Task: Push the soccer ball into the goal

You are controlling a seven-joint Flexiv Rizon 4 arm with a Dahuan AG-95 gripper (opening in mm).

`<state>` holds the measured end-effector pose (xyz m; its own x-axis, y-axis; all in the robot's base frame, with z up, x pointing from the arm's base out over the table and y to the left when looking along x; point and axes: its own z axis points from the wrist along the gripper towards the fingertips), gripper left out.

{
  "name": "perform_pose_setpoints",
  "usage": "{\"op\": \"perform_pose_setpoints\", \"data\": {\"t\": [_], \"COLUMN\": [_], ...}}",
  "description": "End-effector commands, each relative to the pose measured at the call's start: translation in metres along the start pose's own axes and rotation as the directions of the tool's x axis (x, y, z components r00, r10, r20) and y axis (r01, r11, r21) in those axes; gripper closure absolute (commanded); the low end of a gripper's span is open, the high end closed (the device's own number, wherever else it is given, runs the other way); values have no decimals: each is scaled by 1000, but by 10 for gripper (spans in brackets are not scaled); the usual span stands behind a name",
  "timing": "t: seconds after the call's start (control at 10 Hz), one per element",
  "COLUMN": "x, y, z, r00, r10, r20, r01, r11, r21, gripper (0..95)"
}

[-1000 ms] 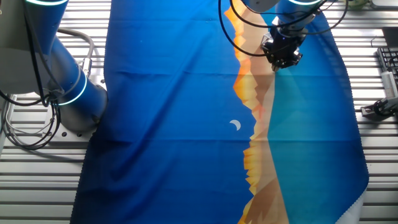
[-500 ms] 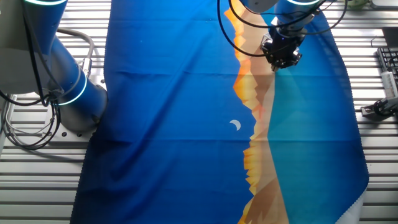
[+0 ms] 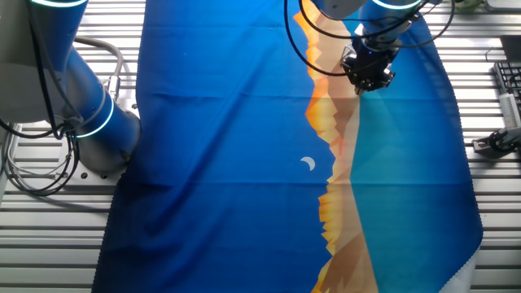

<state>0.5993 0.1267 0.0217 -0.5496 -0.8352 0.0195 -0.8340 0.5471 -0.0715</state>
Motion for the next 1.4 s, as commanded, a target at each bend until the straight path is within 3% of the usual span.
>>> {"op": "perform_pose_setpoints", "data": {"t": [0.1, 0.3, 0.6, 0.7, 0.9, 1.2, 1.4], "x": [3, 7, 22, 33, 47, 83, 100], "y": [0, 0, 0, 4, 11, 27, 52], "z": [-5, -9, -18, -23, -27, -34, -30], "r00": [1000, 1000, 998, 998, 997, 998, 997], "r10": [6, 21, 62, 68, 76, 58, 73], "r20": [-15, -17, 2, -12, -5, -27, -31], "r01": [-7, -21, -62, -68, -76, -58, -73], "r11": [1000, 1000, 998, 998, 997, 998, 997], "r21": [-7, -5, -8, -5, -11, -21, -20], "gripper": [950, 950, 950, 950, 950, 950, 950]}}
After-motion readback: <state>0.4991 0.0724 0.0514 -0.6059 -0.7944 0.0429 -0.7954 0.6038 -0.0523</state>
